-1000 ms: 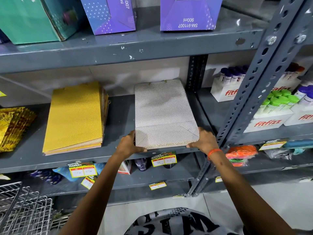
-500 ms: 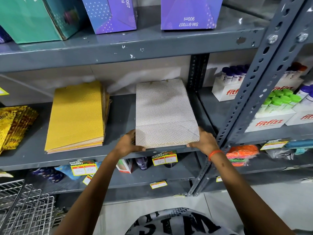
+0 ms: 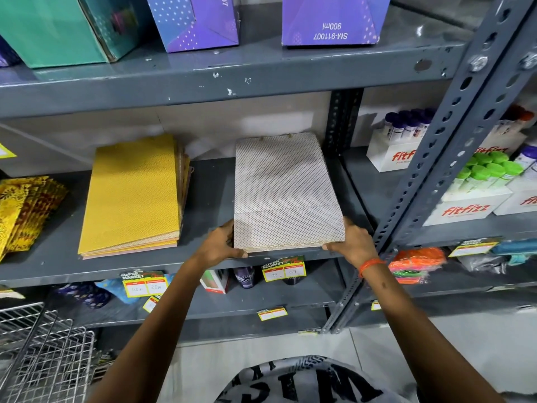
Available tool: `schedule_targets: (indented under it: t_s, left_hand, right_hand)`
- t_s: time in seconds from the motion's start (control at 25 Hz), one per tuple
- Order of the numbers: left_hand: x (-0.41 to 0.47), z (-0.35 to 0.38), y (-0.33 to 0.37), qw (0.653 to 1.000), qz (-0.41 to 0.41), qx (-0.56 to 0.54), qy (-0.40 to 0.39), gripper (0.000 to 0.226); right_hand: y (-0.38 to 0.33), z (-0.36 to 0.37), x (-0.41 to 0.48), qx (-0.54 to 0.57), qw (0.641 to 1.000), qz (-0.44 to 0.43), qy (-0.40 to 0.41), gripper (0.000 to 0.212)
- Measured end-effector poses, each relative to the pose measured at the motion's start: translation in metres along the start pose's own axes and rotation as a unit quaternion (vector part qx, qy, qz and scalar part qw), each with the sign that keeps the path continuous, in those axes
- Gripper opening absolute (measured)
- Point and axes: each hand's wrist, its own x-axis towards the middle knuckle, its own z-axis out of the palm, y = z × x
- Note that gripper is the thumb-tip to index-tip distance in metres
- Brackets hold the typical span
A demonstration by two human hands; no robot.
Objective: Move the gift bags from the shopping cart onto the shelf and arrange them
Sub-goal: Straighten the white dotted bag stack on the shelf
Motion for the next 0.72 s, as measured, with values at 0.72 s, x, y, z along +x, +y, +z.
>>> schedule_targets:
  t_s: [0.72]
  left_hand:
    - [-0.0048, 0.0016, -0.0021, 0.999, 0.025, 0.008, 0.025, 0.084]
  right_hand:
    - [-0.0003, -0.0054, 0.0045, -0.09, 0.996, -0.01, -0.002, 0.063]
